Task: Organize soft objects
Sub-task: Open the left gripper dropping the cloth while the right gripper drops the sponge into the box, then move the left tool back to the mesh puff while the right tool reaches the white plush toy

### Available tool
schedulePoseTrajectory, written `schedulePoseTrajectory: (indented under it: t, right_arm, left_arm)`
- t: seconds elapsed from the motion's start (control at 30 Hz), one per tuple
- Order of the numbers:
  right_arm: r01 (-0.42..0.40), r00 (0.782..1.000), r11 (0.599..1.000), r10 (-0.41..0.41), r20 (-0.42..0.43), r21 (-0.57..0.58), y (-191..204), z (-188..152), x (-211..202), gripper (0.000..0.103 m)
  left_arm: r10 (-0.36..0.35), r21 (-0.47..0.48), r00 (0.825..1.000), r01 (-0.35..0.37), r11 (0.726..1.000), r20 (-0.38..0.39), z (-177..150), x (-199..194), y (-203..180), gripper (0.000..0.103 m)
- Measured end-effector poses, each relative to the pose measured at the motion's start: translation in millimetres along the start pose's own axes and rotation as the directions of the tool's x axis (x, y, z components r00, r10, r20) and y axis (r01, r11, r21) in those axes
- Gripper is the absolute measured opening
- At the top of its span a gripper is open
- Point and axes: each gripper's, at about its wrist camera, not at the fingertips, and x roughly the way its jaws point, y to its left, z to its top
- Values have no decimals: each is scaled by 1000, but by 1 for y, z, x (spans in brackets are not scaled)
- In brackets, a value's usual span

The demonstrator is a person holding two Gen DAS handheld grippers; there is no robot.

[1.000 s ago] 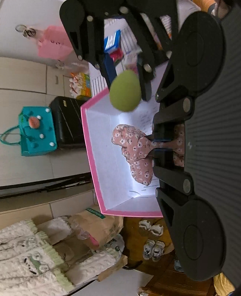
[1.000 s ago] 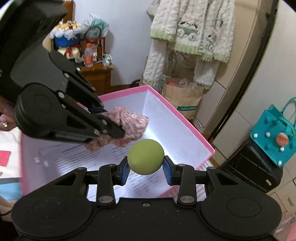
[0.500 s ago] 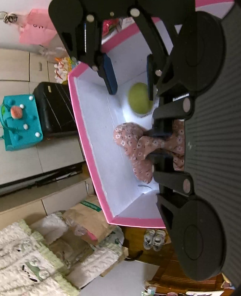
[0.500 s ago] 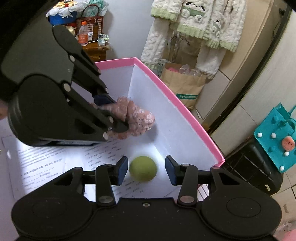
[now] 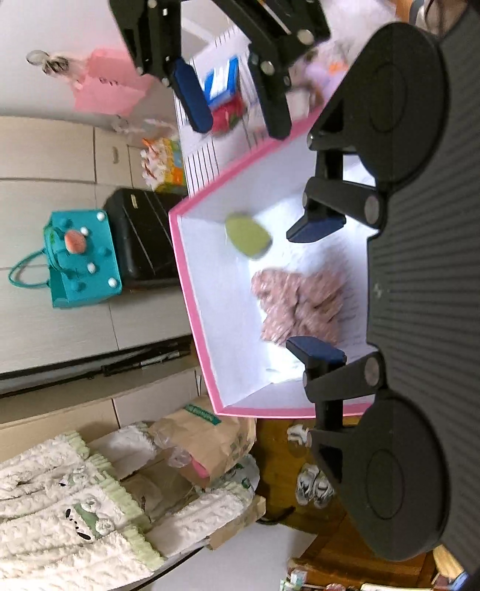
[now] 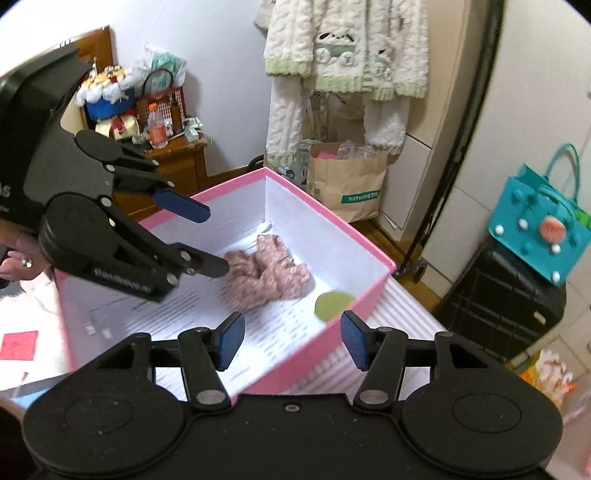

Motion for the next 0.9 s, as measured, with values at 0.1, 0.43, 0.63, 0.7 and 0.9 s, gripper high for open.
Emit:
schedulePoseTrajectory:
  t: [0.1,0.43,0.63,0.7,0.9]
  right_arm:
    - [-4,1000,999,4,9,31,5,-16,-30,63]
    - [34,999,996,-33,-10,78,24,-84,-89,63]
    - [57,998,991,-56,-17,120,26,-118,-105,63]
    - [58,998,990,-56,-18,132,26,-129,-109,64]
    - [73,997,989,-70,-21,126,28,-155,-117,65]
  left_arm:
    - [-49,5,999,49,999,23,-7,-24,-9,55]
    - [-218,59,976,217,974,0,-30,-71,-54,55]
    - [-250,112,968,247,962,8,-41,-79,-87,55]
    - [-263,128,965,260,957,8,-43,-79,-98,55]
    - [-282,174,959,276,945,11,-53,-79,-130,54]
